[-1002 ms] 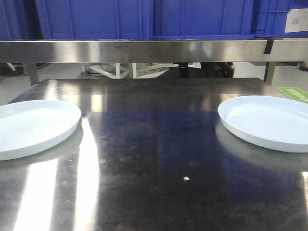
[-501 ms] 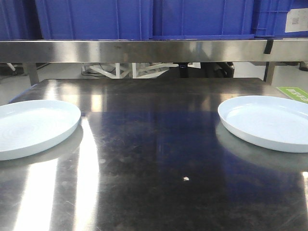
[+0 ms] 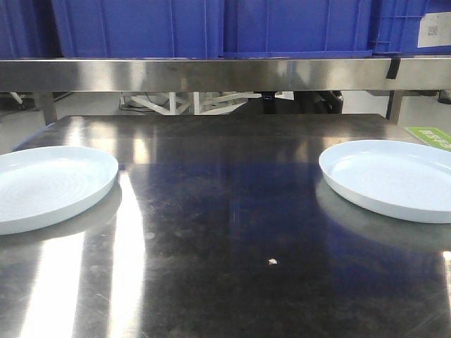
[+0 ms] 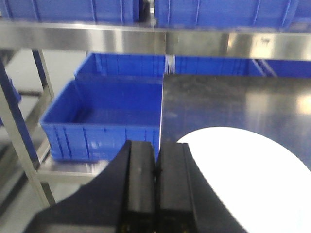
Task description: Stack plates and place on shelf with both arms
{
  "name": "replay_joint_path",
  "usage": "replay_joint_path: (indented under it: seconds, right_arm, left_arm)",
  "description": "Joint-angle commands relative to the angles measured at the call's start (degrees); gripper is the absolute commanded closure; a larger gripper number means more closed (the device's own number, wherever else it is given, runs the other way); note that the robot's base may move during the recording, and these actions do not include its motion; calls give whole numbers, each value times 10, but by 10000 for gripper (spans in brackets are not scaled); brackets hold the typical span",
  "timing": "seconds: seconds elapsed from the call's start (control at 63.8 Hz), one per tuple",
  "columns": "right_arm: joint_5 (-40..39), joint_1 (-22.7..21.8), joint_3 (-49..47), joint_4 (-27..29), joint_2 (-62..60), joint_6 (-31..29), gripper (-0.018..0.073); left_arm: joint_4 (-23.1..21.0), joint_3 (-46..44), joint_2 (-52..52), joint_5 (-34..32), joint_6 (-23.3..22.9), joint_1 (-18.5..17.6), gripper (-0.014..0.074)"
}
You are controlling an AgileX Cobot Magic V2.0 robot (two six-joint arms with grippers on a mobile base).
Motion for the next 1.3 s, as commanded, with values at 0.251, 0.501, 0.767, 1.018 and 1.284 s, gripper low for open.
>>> replay_joint_path:
  seconds: [0.251,0.501,0.767,1.018,1.284]
  right_arm:
    - [-47,-3,0,-7,-11,-5,510]
    - [-47,-3,0,-7,-11,-5,510]
    - [-47,-3,0,-7,-11,-5,510]
    - [-47,-3,0,-7,-11,-5,510]
    - [-47,-3,0,-7,-11,-5,510]
  left_arm:
    - [-13,-127,156,6,-3,-4,516]
    - [-13,-230,284,128,-3,-4,516]
    - [-13,-334,402,234,-3,-4,516]
    - [-7,-433,516,359,-3,2,516]
    - [35,-507,585,443,-3,7,515]
